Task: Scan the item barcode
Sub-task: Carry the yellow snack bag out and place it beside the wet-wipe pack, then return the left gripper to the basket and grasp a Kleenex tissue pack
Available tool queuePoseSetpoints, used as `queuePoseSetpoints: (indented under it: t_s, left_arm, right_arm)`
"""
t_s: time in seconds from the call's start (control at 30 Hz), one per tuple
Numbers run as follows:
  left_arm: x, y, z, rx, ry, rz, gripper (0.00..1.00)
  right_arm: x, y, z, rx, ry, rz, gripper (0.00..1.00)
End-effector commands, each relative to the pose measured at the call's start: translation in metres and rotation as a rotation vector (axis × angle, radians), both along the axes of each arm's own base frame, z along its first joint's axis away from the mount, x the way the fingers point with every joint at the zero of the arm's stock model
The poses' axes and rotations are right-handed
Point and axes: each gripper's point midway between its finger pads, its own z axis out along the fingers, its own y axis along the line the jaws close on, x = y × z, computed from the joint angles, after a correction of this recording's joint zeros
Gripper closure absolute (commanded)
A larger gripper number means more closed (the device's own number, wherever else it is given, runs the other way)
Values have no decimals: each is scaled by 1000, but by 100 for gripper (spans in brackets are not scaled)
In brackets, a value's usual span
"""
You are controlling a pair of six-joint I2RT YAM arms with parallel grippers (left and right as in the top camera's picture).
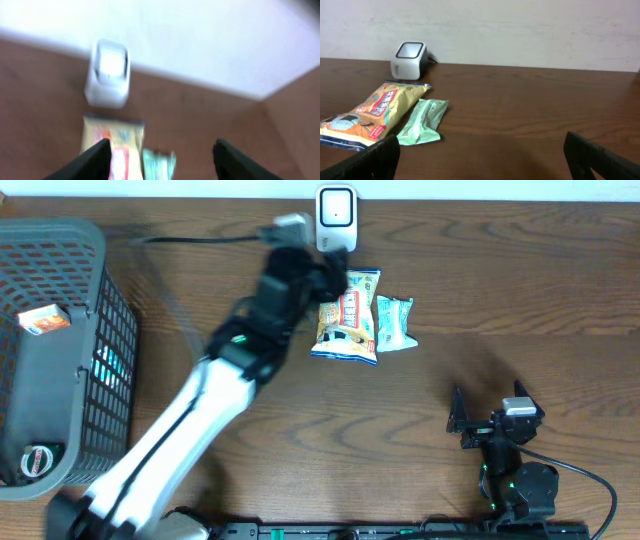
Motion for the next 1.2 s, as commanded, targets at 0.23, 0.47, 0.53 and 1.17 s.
queuePoseSetpoints:
  t_s: [0.23, 0.47, 0.53, 1.17]
  left_arm:
    - [-88, 250, 165, 159, -385, 650, 31]
    - [-167, 400, 134, 336, -176, 1235, 31]
    - [-179, 429, 116, 382, -81, 1323, 31]
    - [-187, 494, -143, 381, 954, 1219, 16]
  right_arm:
    - [0, -1, 0, 14, 1, -4, 1]
    - [0, -1, -1, 14, 2, -4, 1]
    - [0, -1, 0, 14, 1, -4, 1]
    - [0, -1, 0, 14, 1, -4, 1]
